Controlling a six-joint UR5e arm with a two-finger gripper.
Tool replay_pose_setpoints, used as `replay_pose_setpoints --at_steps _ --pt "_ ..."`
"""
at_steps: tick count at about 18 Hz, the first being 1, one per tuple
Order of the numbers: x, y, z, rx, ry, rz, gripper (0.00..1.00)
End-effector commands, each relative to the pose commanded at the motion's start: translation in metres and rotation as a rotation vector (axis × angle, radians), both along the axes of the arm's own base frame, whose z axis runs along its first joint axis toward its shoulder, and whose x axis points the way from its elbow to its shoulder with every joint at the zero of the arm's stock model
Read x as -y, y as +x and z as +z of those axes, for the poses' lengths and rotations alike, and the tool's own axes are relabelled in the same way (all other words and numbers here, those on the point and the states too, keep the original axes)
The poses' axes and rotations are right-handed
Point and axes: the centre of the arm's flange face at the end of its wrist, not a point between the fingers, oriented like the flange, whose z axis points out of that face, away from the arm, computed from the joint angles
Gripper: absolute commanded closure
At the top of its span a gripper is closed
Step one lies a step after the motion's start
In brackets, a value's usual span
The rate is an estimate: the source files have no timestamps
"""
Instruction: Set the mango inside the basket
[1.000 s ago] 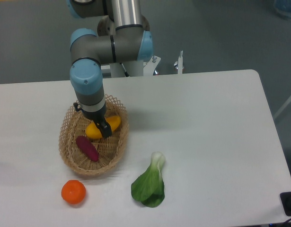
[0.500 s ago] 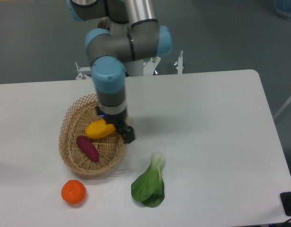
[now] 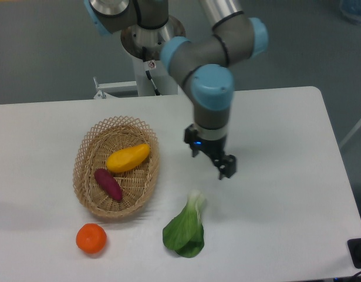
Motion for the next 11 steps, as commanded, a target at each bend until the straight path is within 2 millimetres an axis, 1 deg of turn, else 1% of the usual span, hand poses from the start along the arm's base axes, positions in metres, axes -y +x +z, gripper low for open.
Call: replay_pose_setpoints --at_steps 2,3,8,9,11 --pt "0.001 -0.015 -0.001 -0.007 0.002 -0.009 0.0" --pt "0.006 -0.02 -0.001 -0.008 0.001 -0.012 0.0" --pt "0.028 -0.037 -0.005 -0.013 -0.018 -0.07 0.0" --pt "0.029 -0.039 -0.008 -0.009 -0.02 -0.071 0.0" --pt "0.04 -0.046 -0.009 -0.006 -0.017 -0.052 0.0"
